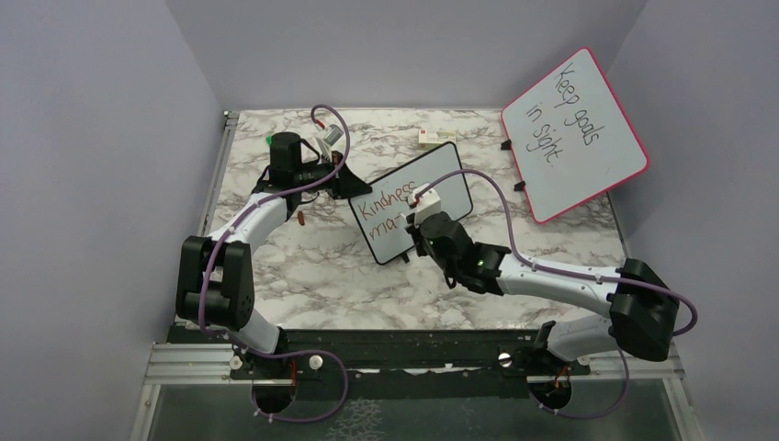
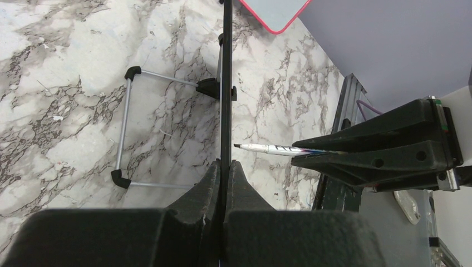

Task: Write a sentence on the whiteboard

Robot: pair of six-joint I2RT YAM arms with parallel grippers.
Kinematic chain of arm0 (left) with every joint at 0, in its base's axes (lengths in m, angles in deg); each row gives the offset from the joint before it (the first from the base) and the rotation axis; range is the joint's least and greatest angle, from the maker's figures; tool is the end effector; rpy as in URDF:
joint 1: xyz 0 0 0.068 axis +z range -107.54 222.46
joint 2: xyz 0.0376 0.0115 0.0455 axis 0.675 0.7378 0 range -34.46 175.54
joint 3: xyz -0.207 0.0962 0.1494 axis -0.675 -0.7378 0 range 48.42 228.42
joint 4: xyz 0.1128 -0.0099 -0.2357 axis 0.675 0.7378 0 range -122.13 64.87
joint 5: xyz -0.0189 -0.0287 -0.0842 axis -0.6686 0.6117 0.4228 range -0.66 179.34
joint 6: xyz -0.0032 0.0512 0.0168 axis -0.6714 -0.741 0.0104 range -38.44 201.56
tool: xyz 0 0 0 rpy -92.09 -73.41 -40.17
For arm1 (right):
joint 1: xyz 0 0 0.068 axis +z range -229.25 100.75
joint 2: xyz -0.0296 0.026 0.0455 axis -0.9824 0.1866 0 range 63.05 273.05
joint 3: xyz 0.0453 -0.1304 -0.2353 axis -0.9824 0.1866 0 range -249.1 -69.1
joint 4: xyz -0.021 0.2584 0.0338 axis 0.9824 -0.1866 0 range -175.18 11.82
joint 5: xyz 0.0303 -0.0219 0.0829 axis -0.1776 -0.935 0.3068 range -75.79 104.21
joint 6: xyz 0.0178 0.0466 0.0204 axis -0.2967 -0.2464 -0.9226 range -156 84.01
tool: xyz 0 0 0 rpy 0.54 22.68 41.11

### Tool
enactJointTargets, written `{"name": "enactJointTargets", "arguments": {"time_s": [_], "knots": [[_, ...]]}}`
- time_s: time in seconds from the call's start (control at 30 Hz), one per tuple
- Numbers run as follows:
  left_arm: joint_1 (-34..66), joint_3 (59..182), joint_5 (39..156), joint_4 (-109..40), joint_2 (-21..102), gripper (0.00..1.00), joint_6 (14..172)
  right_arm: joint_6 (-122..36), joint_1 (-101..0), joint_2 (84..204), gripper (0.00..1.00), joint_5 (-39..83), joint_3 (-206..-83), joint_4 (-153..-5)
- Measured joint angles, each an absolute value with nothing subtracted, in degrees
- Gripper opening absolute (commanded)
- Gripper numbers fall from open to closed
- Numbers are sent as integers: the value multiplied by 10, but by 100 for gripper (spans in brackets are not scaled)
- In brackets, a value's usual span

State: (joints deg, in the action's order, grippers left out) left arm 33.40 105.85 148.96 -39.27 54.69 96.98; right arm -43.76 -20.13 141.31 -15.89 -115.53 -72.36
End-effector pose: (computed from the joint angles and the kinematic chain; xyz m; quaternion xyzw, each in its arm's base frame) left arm 0.3307 -0.0838 0.2614 0.2277 0.7438 -0.5082 0.3696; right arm 0.1694 0.2486 0.2478 -0.2309 0.7977 0.0982 0.5483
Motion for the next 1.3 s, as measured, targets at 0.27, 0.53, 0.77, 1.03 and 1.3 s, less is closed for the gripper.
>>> {"name": "enactJointTargets", "arguments": {"time_s": [0.27,0.53,0.77,1.03,1.3], "knots": [[334,1059,1490,-393,547,0,970,-432,-204,1402,1,-132,-1155,-721],[334,1059,1490,-393,547,0,970,-430,-204,1410,1,-132,-1155,-718],[334,1059,1490,-393,547,0,970,-430,-204,1420,1,-134,-1155,-716],[334,1059,1489,-392,547,0,970,-431,-204,1421,1,-134,-1156,-720],[334,1059,1489,-392,547,0,970,-439,-204,1421,1,-129,-1156,-743]]}}
